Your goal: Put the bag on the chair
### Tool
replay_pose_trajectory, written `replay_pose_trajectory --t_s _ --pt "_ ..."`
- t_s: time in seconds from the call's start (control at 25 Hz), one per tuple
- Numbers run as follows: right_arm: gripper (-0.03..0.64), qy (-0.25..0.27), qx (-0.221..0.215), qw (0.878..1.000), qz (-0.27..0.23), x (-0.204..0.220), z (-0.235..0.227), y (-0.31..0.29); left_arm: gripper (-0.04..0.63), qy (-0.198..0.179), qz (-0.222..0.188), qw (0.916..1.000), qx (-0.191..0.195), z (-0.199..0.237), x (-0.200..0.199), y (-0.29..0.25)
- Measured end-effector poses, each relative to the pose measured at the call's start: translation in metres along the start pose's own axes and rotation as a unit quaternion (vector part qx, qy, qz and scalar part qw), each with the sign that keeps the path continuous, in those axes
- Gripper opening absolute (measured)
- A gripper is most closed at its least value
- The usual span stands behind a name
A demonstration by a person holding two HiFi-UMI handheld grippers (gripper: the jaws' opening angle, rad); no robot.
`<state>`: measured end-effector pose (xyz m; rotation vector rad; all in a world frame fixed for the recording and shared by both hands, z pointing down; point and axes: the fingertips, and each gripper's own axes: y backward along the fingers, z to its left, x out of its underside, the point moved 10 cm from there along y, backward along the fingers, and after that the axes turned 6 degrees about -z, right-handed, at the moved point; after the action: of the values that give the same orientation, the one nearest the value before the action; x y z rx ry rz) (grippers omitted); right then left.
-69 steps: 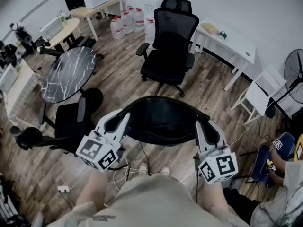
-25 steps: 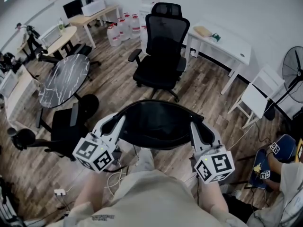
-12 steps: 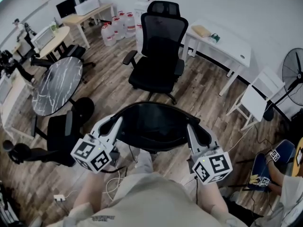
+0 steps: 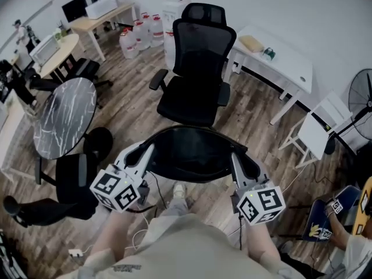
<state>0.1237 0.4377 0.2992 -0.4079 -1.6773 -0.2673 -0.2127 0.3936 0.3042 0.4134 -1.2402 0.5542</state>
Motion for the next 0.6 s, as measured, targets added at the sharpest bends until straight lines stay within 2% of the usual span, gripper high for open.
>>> replay_pose_trajectory --t_s 0.36,0.6 --pt "0.078 -0.014 0.02 1.0 0.006 -0.012 -0.02 -0.132 0.052 -0.006 0.01 0.9997 0.02 0.105 -0.035 -0.091" --pt "0.08 -0.018 0.037 0.999 0.005 -0.012 -0.042 -0.203 0.052 -0.011 0.015 0.9991 0.037 0.159 -0.046 -0.149"
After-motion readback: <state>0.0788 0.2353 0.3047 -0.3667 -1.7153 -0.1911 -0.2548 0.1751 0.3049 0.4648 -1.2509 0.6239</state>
